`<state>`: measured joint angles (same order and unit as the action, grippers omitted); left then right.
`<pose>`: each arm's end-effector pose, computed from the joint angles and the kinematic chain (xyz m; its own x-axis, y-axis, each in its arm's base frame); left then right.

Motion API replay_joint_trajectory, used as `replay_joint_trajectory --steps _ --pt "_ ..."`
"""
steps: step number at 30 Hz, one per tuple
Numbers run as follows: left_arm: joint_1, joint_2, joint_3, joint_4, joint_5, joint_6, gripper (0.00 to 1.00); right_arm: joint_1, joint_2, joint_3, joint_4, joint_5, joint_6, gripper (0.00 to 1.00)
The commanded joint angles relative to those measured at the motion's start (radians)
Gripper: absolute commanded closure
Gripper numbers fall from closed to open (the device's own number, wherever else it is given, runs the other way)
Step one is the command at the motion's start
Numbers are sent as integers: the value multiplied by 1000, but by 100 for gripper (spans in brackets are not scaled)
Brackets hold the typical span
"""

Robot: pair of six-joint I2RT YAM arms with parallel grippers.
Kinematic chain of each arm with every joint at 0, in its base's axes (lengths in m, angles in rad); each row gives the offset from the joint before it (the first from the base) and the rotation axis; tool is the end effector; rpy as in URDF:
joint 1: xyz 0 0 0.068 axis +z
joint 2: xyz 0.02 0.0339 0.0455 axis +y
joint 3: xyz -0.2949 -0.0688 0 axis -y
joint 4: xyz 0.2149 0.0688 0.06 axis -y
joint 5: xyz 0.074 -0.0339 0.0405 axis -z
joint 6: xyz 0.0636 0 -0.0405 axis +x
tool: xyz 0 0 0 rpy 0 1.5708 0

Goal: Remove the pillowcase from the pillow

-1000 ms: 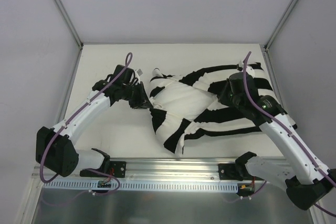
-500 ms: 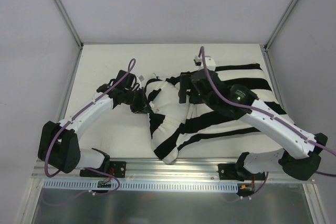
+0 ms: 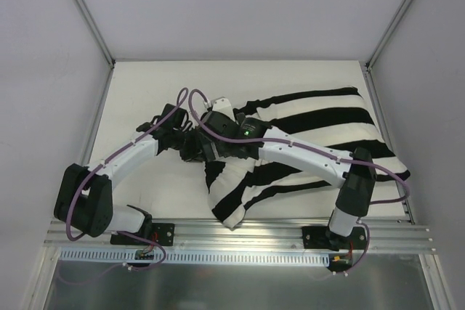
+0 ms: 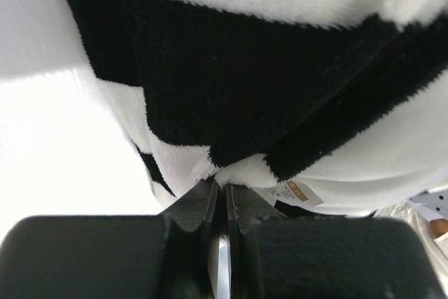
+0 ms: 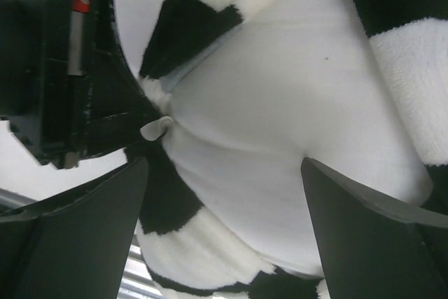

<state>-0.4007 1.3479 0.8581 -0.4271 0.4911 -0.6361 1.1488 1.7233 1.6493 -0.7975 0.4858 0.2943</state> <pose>0.2202 -0.1258 0.2497 -0.9492 -0.1668 -0.2669 0.0550 0.7471 -0.6625 0.1776 0.3230 0.3493 -0.4983 -0.4835 -0.7197 -0.5633 0.8115 -0.1553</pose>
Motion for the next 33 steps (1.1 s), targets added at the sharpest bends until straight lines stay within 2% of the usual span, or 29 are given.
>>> replay_joint_trajectory --steps 1,11,12,13,14,15,16,19,26,33 --pt "22 33 -59 -24 -31 50 100 -17 30 47 -45 71 52 1" --pt "30 -4 -114 7 0 38 100 -81 211 44 -137 122 167 2" --pt "31 -7 -119 11 1 38 100 -84 225 47 -141 113 170 7" --pt "33 -13 -126 11 6 35 100 -84 245 53 -140 106 166 23" --pt "33 -16 -132 16 9 33 100 -87 251 56 -141 100 160 66" --pt "36 -18 -136 21 13 32 100 -87 254 60 -144 90 154 89" --pt "36 -24 -145 27 23 27 100 -90 242 58 -146 88 155 99" --pt "39 -21 -162 62 40 12 100 -96 190 50 -144 112 157 99" --pt "40 14 -134 79 66 16 100 -121 -59 24 -69 139 155 99" --pt "37 36 -99 80 79 24 100 -169 -312 -71 58 141 186 99"
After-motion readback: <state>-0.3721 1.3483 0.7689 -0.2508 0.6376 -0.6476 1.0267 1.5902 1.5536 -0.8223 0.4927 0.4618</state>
